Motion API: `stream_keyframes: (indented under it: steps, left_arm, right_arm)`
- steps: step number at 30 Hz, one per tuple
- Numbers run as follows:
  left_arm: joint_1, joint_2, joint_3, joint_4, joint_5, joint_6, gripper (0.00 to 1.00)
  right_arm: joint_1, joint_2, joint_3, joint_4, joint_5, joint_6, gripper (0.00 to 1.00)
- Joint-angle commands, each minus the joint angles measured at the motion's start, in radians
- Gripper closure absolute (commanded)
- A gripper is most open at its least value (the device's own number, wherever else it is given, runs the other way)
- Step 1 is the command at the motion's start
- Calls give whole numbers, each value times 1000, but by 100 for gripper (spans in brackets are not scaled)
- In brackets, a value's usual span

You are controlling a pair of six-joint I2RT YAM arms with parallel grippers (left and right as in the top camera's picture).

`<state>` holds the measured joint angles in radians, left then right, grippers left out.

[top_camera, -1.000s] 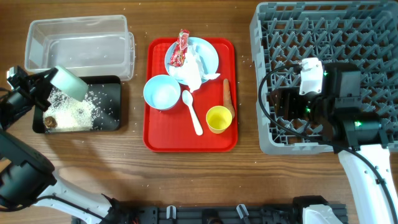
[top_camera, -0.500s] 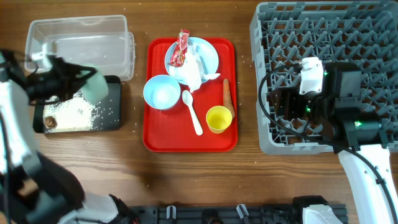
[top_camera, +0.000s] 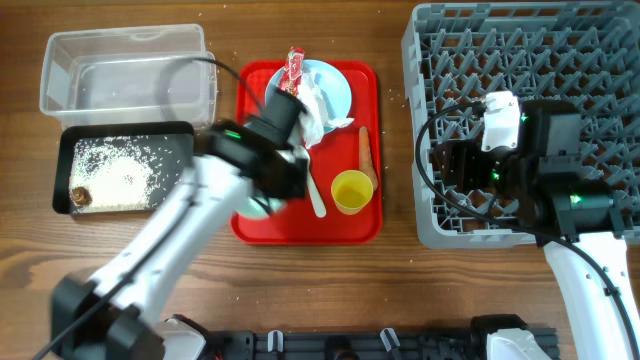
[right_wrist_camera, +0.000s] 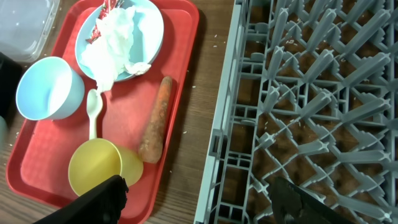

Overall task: Sort waste into correct bins and load items into the dishwasher rack
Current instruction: 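Return the empty green bowl to the red tray with the left gripper, then grasp the yellow cup with the left gripper and lift it toward the right gripper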

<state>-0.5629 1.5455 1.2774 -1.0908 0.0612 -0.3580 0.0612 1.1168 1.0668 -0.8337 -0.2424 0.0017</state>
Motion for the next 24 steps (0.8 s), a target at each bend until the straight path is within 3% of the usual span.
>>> stream_keyframes:
  steps: [1, 5, 11, 12, 13, 15, 21, 24]
  left_arm:
    - [-145, 41, -101, 69, -170, -103, 96]
    - [-225, 119, -160, 147, -334, -130, 95]
    - [-204, 229, -161, 177, -377, -129, 87]
    - [-199, 243, -161, 183, -377, -129, 83]
    - [-194, 253, -161, 187, -377, -129, 69]
    - [-192, 253, -157, 198, -377, -129, 56]
    - [-192, 194, 36, 132, -373, -105, 45]
    - [-193, 180, 124, 151, -238, -64, 44]
  right_arm:
    - [3, 7, 18, -6, 5, 2, 23]
    - [3, 7, 18, -18, 5, 2, 23]
    - [3, 7, 18, -43, 5, 2, 23]
    - [3, 7, 18, -43, 5, 2, 23]
    - [3, 7, 18, -42, 5, 2, 23]
    - [3, 7, 18, -41, 5, 1, 23]
    - [3, 7, 18, -16, 5, 2, 23]
    - [3, 7, 18, -19, 5, 2, 23]
